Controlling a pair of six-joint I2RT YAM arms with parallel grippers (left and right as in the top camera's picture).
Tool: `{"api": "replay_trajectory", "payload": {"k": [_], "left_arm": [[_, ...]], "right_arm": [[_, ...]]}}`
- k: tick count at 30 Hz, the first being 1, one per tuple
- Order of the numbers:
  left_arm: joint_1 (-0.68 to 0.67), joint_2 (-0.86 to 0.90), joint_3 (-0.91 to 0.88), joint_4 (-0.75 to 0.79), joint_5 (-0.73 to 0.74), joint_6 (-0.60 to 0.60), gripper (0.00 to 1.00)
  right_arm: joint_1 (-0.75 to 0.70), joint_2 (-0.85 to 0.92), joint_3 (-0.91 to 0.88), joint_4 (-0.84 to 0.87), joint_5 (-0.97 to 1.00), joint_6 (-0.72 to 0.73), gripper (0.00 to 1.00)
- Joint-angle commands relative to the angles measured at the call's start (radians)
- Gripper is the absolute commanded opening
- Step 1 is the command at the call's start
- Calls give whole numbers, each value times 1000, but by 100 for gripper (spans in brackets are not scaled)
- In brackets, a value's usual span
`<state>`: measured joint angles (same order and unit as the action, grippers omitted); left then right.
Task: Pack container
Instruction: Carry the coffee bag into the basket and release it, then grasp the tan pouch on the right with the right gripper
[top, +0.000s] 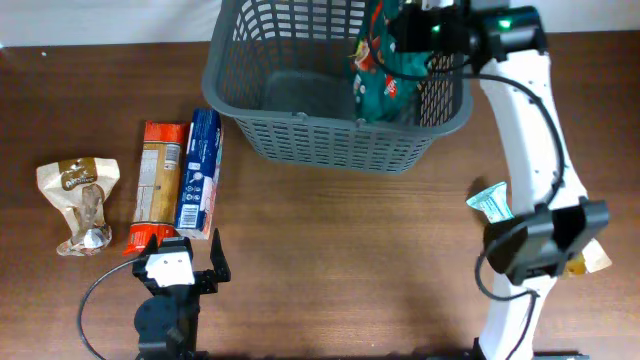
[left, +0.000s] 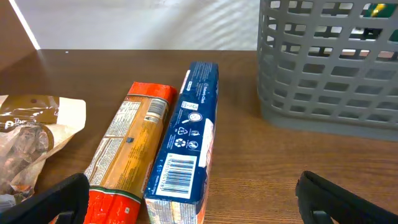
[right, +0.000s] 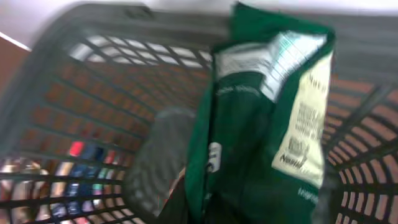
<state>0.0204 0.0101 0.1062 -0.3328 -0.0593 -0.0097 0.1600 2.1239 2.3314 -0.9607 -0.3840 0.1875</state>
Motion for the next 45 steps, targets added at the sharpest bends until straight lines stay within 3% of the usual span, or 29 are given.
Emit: {"api": "replay_trajectory", "payload": {"k": [1, 9, 10, 13, 19, 23, 28, 31, 35, 40, 45], "left_arm": [[4, -5, -3, -1, -8, -9, 99], [4, -5, -3, -1, -8, -9, 99], [4, -5, -3, -1, -8, -9, 99], [4, -5, -3, -1, -8, -9, 99], [4, -5, -3, -1, -8, -9, 99], [4, -5, -3, -1, -8, -9, 99], [4, -5, -3, -1, -8, -9, 99], [4, -5, -3, -1, -8, -9, 99], [4, -5, -3, -1, -8, -9, 99], [4, -5, -3, -1, -8, -9, 99], [4, -5, -3, -1, -8, -9, 99]], "right_arm": [[3, -23, 27, 29, 1, 1, 4], [3, 5, 26, -32, 81, -14, 5], [4, 9, 26, -47, 81, -15, 32], [5, -6, 31, -55, 51, -50, 52], [3, -142, 172, -122, 44, -77, 60], [-29, -214, 296, -267, 205, -122, 64], [-275, -273, 296, -349, 333, -163, 74], [-462, -273, 177, -333, 332, -185, 78], [-632, -272, -245, -191, 333, -226, 79], [-706, -257, -713, -42, 397, -350, 79], [-734, -253, -935, 61, 423, -416, 79]]}}
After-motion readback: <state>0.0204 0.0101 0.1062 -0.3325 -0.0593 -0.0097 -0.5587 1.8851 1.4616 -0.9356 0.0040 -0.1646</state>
